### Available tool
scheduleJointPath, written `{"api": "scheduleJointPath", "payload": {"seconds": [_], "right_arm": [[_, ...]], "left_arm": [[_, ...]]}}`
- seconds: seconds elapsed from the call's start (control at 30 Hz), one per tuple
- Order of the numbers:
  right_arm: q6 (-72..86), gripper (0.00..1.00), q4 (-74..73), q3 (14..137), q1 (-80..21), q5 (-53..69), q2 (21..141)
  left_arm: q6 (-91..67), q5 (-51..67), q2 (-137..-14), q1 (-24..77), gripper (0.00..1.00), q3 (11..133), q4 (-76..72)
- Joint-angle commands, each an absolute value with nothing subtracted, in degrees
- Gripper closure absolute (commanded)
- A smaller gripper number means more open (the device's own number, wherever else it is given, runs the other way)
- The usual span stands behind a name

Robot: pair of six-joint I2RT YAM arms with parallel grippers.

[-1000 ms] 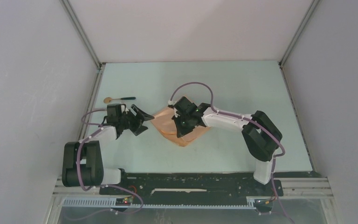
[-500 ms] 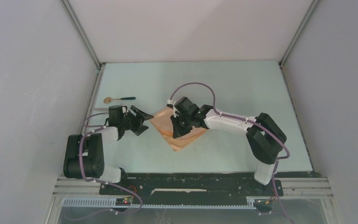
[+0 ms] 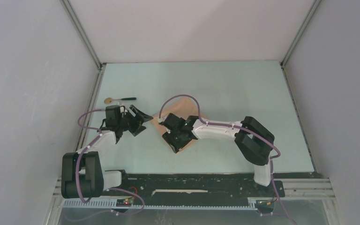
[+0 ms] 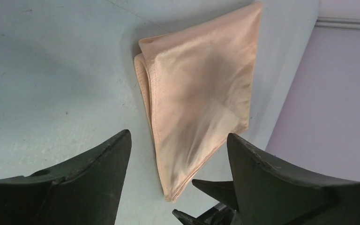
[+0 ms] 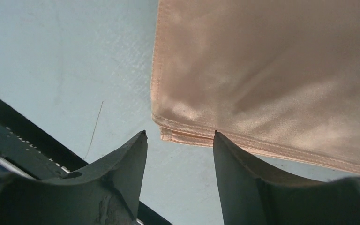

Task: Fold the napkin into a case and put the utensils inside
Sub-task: Pick up the lower triangle-folded napkin from the center of the board.

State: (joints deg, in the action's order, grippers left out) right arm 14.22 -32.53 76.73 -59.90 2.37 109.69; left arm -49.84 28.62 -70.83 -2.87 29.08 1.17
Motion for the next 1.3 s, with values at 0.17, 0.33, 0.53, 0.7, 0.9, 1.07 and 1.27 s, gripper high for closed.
{"api": "scheduleJointPath", "payload": {"seconds": [0.17, 0.33, 0.53, 0.7, 0.9, 1.07, 1.27], "right_arm": [[7.86, 0.40, -36.81, 83.28, -63.19, -4.88, 113.45], [9.05, 0.42, -37.55, 85.52, -62.66, -3.72, 116.03], [9.47, 0.44, -38.71, 84.16, -63.00, -6.26, 117.90], [9.66, 0.46, -39.58, 82.77, -62.85, -6.50, 119.61], [9.74, 0.84, -40.47, 83.88, -61.73, -4.93, 121.41], [10.12, 1.00, -38.92, 83.65, -60.55, -3.85, 118.94], [11.17, 1.00, -33.78, 79.80, -55.89, 4.58, 112.42]], "left_arm": [[-46.93, 29.43, -70.67, -3.33, 0.20, 30.32, 2.22], [-46.77, 30.02, -71.07, -3.35, 0.20, 30.45, 1.74], [-46.41, 30.55, -71.85, -3.52, 0.20, 30.52, 1.47], [-46.84, 30.94, -71.83, -3.78, 0.20, 30.45, 1.06], [-47.03, 31.22, -71.18, -3.96, 0.20, 30.28, 1.05], [-46.76, 31.10, -71.88, -3.90, 0.20, 30.15, 0.99], [-47.12, 31.08, -73.39, -3.96, 0.19, 29.70, 0.46]]}}
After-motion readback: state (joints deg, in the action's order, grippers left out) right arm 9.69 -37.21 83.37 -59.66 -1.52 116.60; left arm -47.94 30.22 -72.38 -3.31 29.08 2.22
